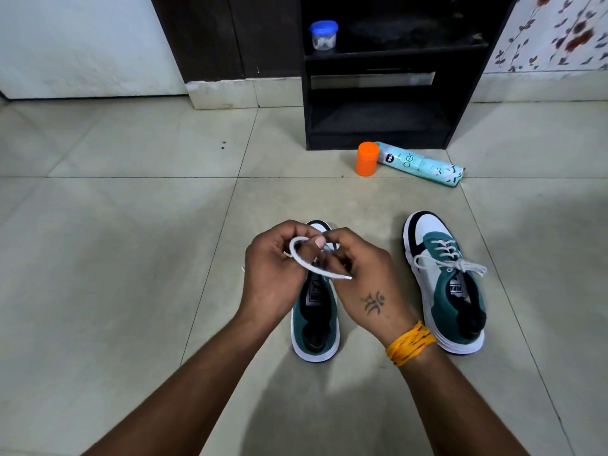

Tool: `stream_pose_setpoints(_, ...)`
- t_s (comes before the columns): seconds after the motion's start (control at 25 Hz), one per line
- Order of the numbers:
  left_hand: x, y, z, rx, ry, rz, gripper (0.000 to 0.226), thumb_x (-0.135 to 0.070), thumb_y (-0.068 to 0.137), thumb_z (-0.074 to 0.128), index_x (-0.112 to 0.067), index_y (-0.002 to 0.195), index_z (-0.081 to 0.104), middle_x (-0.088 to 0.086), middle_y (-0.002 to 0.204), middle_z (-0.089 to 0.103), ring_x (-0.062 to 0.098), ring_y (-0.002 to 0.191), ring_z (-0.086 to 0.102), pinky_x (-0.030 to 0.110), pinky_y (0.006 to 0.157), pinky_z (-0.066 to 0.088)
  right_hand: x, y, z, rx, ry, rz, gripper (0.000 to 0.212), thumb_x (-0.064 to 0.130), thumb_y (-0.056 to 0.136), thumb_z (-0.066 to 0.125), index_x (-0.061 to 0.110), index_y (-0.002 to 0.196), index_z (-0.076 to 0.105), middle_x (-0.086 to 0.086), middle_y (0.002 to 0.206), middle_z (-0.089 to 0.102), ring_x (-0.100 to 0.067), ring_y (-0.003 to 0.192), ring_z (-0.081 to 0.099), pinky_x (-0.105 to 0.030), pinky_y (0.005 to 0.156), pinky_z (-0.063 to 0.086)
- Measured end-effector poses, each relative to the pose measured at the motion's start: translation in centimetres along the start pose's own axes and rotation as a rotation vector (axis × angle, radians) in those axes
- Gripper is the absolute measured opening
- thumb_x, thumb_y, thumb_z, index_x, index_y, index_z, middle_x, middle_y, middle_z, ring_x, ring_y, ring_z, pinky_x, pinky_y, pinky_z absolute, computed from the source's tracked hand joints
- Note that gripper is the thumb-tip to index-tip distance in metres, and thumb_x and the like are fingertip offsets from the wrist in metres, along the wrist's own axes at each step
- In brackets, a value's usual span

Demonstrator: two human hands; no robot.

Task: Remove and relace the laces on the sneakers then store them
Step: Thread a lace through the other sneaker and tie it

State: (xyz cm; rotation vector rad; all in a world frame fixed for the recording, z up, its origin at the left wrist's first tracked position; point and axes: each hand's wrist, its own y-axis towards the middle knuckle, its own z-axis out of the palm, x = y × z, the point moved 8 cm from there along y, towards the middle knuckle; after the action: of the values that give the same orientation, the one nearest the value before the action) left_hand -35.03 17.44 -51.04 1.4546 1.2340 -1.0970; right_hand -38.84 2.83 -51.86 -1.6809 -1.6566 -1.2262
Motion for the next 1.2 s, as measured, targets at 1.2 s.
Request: stream_pose_setpoints(1.2,1.6,1.0,-1.0,-0.004,0.324,0.014,0.013,-0.008,0.086,0.079,-0.019,0.080,0.076,-0.014,0.068,0.071,0.007,0.062,0.067,0.021,0.061,0.053,-1.4,-0.5,0.3,-0.173,-0.190,-0.029,0.005,0.025,0.092,0.067,0.027,0.094,0.071,0.009,0.085,0.059,-0.015,0.073,0.059,-0.039,0.064,0.051)
